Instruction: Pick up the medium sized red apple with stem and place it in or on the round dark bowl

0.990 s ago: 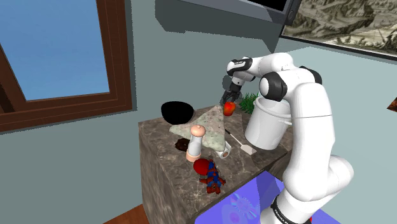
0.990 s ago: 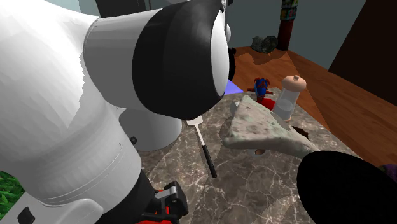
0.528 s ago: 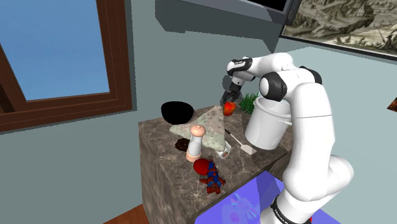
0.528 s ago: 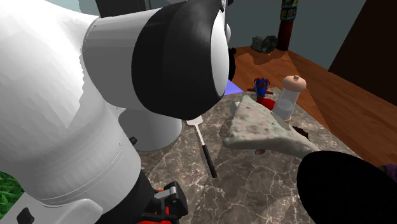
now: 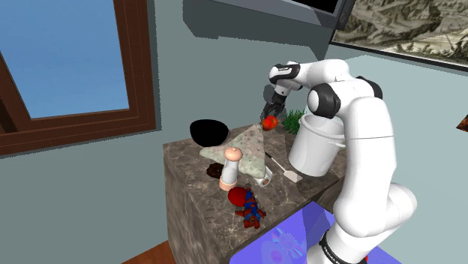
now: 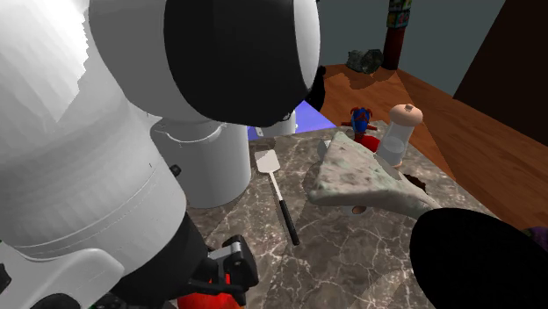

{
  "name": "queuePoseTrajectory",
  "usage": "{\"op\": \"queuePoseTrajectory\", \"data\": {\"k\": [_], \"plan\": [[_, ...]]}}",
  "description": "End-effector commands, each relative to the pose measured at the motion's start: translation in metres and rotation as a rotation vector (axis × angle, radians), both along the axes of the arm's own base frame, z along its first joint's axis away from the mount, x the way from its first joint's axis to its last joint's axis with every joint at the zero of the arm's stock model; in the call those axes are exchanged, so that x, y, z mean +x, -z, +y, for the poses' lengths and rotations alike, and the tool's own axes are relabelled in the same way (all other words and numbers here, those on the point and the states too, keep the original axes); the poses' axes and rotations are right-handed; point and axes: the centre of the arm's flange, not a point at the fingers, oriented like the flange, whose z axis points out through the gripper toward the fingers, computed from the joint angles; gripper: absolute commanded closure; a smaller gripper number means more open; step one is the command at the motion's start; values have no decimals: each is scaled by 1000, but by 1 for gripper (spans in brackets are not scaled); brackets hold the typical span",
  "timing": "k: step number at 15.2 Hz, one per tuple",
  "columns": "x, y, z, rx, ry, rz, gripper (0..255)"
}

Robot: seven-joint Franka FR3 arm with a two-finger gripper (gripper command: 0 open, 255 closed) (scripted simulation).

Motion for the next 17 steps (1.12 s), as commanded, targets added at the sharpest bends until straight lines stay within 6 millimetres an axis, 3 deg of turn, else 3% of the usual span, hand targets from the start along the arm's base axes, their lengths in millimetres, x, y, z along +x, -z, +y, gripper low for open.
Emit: {"op": "queuePoseTrajectory", "data": {"k": [1, 17], "plan": [[1, -11, 0, 0, 0, 0, 255], [1, -95, 0, 0, 0, 0, 255]]}}
